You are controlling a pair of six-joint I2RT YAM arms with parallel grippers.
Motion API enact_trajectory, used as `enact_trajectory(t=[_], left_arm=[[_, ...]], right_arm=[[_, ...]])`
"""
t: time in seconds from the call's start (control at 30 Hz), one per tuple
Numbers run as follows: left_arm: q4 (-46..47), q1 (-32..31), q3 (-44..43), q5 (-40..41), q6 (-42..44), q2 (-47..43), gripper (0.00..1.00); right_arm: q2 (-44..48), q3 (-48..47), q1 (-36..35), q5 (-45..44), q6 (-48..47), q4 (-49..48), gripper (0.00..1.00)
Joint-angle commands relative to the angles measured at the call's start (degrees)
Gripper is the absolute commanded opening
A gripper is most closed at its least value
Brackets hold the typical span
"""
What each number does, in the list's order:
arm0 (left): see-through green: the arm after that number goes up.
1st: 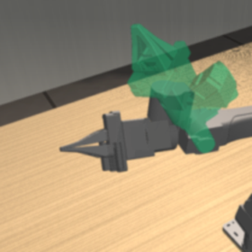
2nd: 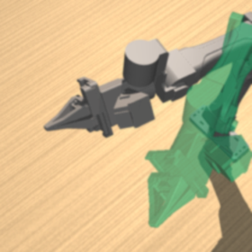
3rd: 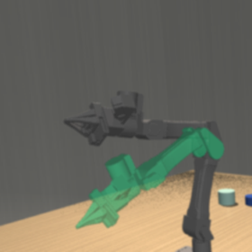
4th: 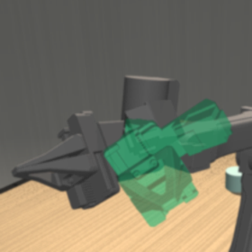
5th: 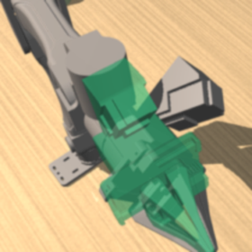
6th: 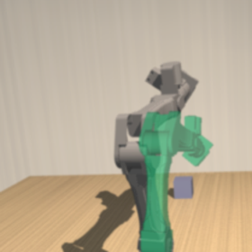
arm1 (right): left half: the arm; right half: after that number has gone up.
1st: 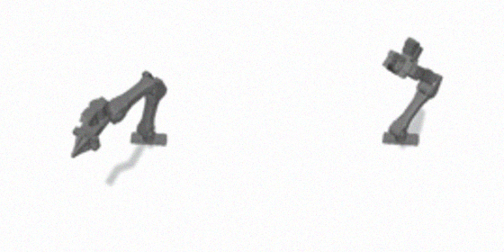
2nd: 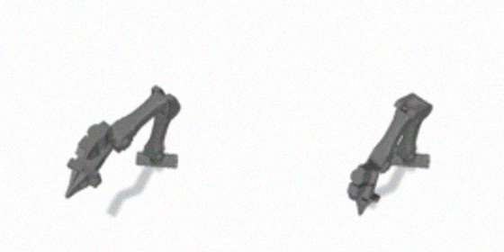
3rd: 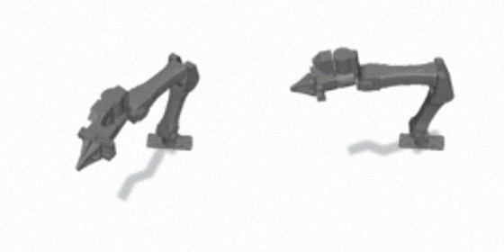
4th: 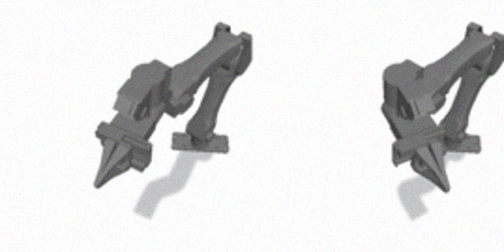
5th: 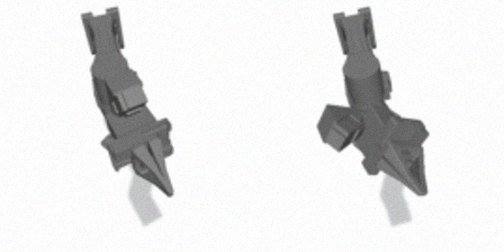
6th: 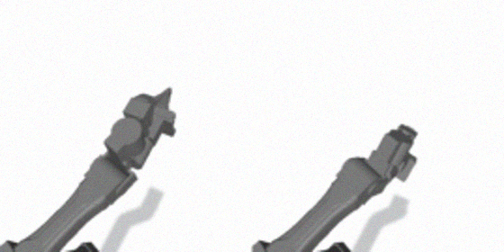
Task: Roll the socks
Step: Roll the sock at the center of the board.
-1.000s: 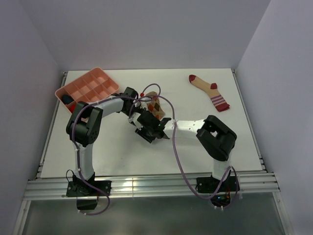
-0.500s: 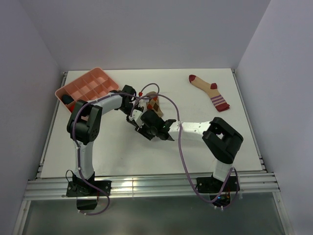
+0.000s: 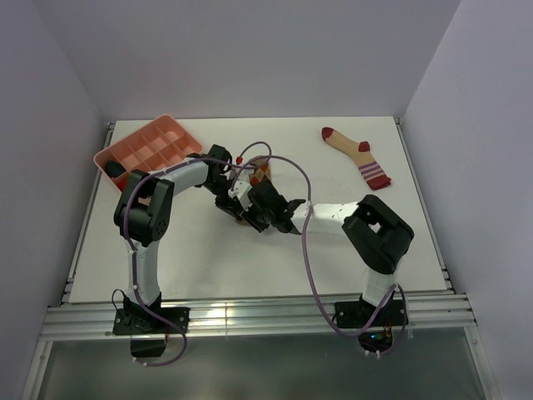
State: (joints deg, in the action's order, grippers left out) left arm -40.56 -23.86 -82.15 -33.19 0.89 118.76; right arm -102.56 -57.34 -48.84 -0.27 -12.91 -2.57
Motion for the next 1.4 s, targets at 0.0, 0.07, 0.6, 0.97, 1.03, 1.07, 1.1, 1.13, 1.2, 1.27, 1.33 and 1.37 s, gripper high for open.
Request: enact_trajectory(t=[0.0,0.07,0.6,0.97,1.03,1.07,1.1,1.13,1.2,1.27,1.33,1.37], left_arm=[[1.2,0.0,0.3,3.0,1.7,1.4,0.01],[1.4,0.0,0.3,2.9,1.4,1.4,0.00],[11.5,0.6,6.3,3.2,-6.6,-3.4,0.00],[15.9,1.1,8.3,4.0,-12.7,-3.8,0.01],[16.5,1.1,8.7,4.4,-13.6,-4.1,0.02],[16.7,1.1,8.8,4.4,-13.9,-4.2,0.04],[17.2,1.1,9.3,4.2,-14.5,-4.3,0.07],[17.7,1.1,9.7,3.9,-14.9,-4.5,0.09],[19.4,1.1,11.0,3.9,-15.6,-5.7,0.14],[21.9,1.0,12.5,5.1,-15.7,-7.3,0.18],[24.6,1.1,16.2,6.3,-15.5,-11.3,0.28],[28.7,1.1,17.9,7.2,-15.4,-13.2,0.32]], right_arm=[[-0.6,0.3,1.9,3.3,1.0,-2.1,0.44],[-1.0,0.3,2.3,3.9,1.3,-1.7,0.41],[-4.3,-0.2,6.6,15.6,9.9,7.4,0.00],[1.4,2.2,11.0,20.6,19.8,9.5,0.00],[1.7,2.1,11.1,20.6,21.1,9.8,0.00],[1.8,2.1,11.4,20.6,21.6,9.9,0.00],[1.0,1.9,11.5,20.7,22.7,10.0,0.00],[0.4,1.8,11.7,20.7,23.2,10.2,0.00],[-1.7,1.5,12.7,21.1,24.2,10.8,0.00],[-4.0,1.6,13.9,23.0,25.1,11.1,0.00],[-5.4,1.7,15.8,26.4,26.4,11.2,0.00],[-6.6,1.4,16.4,27.3,26.7,11.4,0.00]])
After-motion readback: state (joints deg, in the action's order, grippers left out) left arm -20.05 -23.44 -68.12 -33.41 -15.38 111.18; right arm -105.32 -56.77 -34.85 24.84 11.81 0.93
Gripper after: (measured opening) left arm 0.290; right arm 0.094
